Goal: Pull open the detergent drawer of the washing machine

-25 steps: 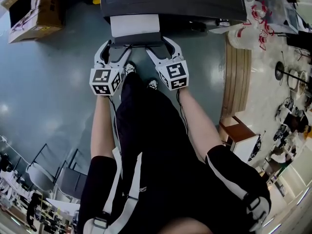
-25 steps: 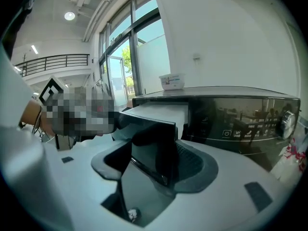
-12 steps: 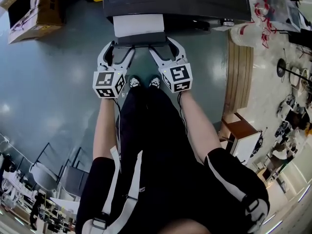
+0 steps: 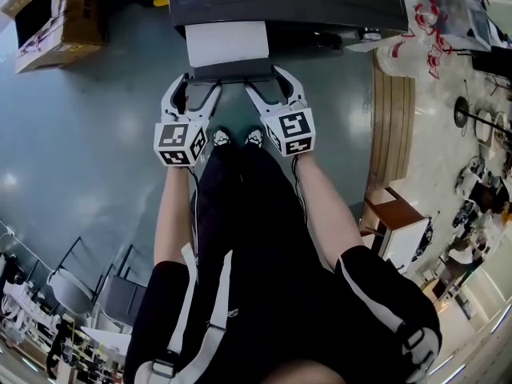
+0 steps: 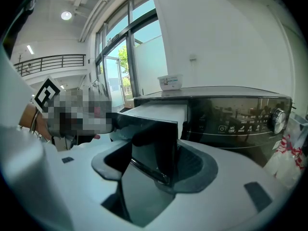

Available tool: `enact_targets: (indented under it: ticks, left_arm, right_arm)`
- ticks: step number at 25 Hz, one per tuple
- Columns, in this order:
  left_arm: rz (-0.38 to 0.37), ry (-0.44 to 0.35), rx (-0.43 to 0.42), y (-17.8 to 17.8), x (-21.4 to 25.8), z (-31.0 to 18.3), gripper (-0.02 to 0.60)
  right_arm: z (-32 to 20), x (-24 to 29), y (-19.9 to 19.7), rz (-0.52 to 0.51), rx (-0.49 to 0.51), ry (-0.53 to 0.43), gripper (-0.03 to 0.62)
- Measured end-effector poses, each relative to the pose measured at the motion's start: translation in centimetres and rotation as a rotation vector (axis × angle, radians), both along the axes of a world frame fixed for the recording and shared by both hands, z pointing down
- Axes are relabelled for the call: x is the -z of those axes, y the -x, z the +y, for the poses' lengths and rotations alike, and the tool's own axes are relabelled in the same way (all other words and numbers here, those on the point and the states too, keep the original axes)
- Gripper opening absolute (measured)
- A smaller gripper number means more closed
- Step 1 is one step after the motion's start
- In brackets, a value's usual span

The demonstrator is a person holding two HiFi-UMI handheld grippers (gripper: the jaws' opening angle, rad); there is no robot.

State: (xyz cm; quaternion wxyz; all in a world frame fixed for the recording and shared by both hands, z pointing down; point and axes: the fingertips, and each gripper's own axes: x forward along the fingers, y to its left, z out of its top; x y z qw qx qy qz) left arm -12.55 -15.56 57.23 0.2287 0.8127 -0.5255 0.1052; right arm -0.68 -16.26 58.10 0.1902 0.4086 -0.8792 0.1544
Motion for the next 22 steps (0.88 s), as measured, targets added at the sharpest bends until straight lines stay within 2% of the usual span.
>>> enact_targets:
  ticks: [22]
  left_arm:
    - [-0.003, 0.004, 0.015, -0.3, -0.3, 1.9, 0.341]
  right_arm:
    - [1.9, -0.7, -0.3, -0.004, 0.0, 0.005, 0.284]
